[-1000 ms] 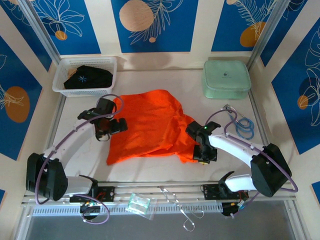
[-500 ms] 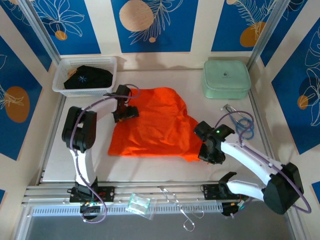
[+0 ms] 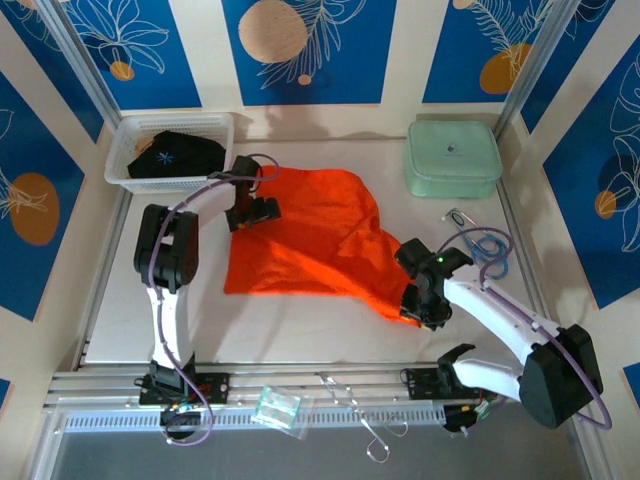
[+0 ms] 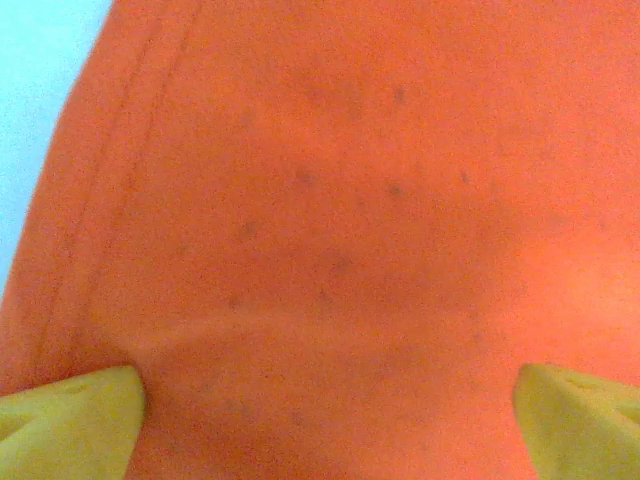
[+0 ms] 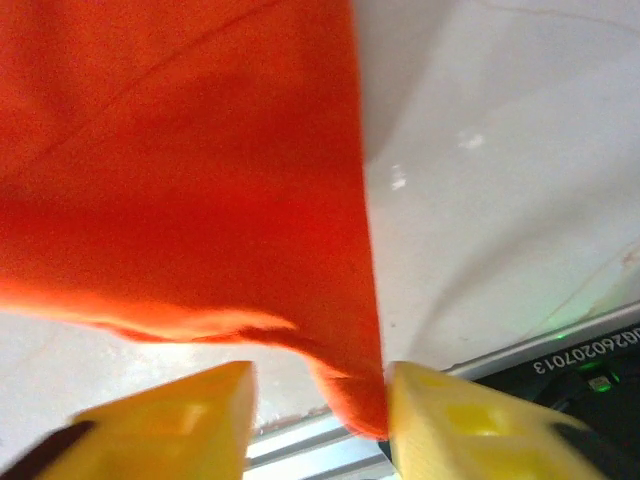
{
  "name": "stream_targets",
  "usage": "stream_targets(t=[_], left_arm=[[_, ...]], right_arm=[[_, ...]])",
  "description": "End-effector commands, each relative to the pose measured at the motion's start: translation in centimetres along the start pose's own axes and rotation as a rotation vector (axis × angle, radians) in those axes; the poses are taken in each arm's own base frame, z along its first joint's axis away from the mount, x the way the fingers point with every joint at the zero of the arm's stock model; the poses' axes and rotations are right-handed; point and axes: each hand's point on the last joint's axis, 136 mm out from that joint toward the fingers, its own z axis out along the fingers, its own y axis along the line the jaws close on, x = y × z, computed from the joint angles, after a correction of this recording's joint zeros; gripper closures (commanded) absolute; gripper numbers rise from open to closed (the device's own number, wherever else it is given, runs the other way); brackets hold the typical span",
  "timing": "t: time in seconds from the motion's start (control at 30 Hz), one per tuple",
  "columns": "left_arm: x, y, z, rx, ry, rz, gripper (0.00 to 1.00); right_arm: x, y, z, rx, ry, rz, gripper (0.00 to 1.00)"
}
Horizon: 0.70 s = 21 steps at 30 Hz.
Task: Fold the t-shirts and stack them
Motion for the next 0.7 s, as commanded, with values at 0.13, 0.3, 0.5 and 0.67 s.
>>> stream_targets(t=[0.13, 0.3, 0.5, 0.67], left_arm=[[3.9, -3.0, -8.0, 0.051, 0.003, 0.107, 0.00], [7.0, -1.7, -8.9, -0.024, 0.005, 0.138, 0.00], [10.8, 1.4, -4.1, -0.090, 0.081, 0.092, 0.02], [13.1, 3.7, -0.5, -0.155, 0.133, 0.052, 0.04]], right_arm=[[-3.2, 3.0, -4.5, -0.156, -0.084, -0.081, 0.44], [-8.3, 4.0, -4.2, -0.235, -0.120, -0.041, 0.49], [-13.7, 3.5, -0.5, -0.134, -0.096, -0.007, 0.50], [-15.6, 3.5, 3.0, -0.080, -0.040, 0.005, 0.45]])
